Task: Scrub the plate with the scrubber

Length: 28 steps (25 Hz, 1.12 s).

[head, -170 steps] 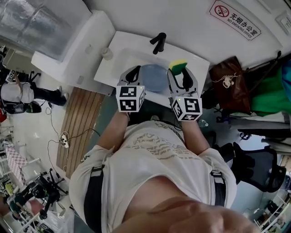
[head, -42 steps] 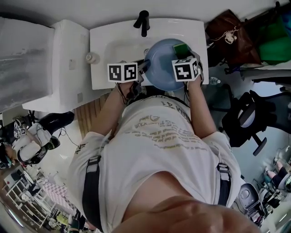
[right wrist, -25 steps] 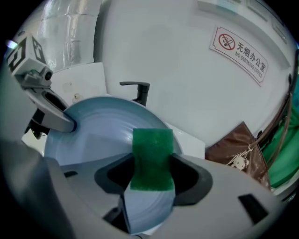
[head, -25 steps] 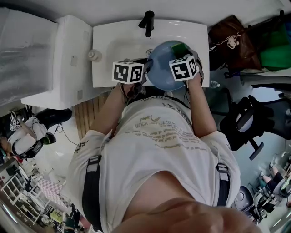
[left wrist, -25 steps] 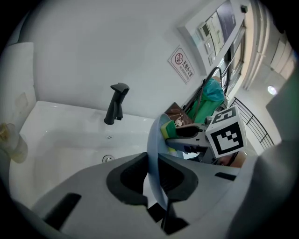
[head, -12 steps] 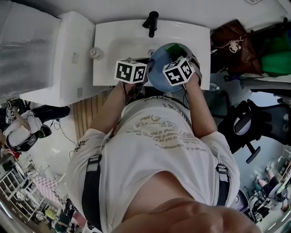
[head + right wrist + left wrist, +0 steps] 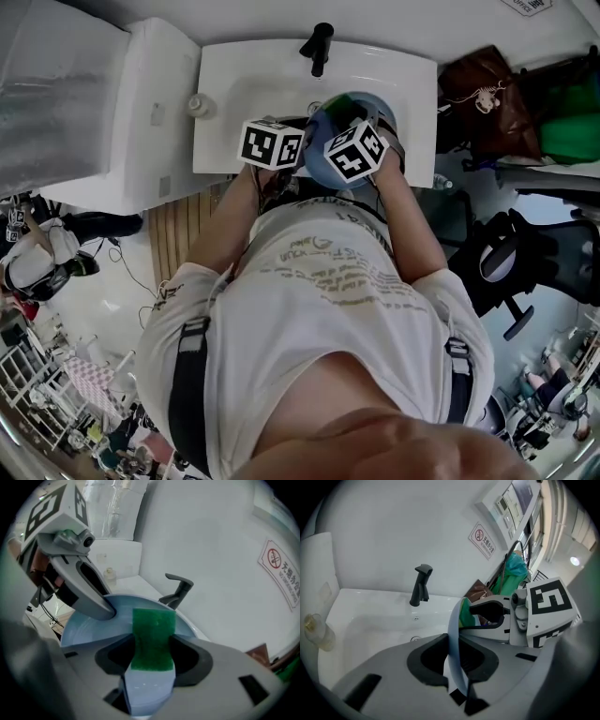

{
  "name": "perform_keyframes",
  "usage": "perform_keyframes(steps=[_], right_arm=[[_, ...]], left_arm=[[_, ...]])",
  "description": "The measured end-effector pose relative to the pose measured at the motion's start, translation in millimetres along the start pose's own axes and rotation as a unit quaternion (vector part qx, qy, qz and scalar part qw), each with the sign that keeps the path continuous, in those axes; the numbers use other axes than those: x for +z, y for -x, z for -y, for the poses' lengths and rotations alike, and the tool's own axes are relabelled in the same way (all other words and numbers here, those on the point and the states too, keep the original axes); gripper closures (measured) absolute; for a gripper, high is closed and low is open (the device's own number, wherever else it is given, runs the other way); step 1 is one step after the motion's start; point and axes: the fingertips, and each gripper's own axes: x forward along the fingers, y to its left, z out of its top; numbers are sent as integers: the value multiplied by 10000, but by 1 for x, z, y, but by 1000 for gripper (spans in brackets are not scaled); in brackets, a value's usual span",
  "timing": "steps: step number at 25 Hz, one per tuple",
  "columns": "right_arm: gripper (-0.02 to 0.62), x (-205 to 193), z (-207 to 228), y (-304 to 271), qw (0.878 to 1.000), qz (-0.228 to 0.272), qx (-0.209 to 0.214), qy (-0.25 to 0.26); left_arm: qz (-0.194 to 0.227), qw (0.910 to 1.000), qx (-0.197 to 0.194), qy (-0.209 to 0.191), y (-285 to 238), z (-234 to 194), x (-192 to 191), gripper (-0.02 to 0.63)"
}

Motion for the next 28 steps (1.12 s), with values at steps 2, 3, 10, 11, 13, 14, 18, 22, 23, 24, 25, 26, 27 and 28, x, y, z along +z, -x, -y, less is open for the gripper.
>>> perform_keyframes(steps=[2,3,10,11,13,14,18,22,23,24,25,26,27,28], right_arm=[[357,1,-2,-1,10000,4,6,51],[357,1,-3,-2,10000,-19,14,88],[359,-3,-11,-8,9994,-237,125,212],[359,-2,-11,-8,9994,-235,112,206],[359,-2,-12,-8,9995,-226,90,216],[359,-1,-13,-9,9994,-225,94,229],[359,0,-14,-8,9993,-232,107,271],[359,-3,-22,-5,9985,-320,407,179],[359,-4,-26,-5,9981,-308,526,120],[358,-4,-30,-5,9977,-269,615,55],[359,-4,-32,-4,9975,-218,673,-5],[359,-3,-35,-3,9973,-172,714,-56],[357,-3,-36,-2,9970,-139,755,-103],[357,-2,-38,-2,9966,-114,800,-148]], left_arm=[[45,9999,-17,166,1,-4,0,555],[63,9996,-36,259,2,-5,-1,555],[198,9966,-102,790,1,-11,-5,554],[240,9962,-94,835,1,-12,-4,554],[326,9954,-81,898,1,-14,-3,554],[369,9950,-74,922,1,-15,-2,554],[545,9937,-5,977,2,-17,3,554],[746,9922,107,997,4,-20,6,554],[810,9913,129,1026,5,-21,7,554],[877,9903,146,1068,7,-22,10,554],[941,9892,166,1115,9,-24,12,554],[998,9880,181,1162,10,-25,15,554],[1044,9871,184,1200,12,-27,17,552],[1085,9863,181,1227,13,-28,19,551]])
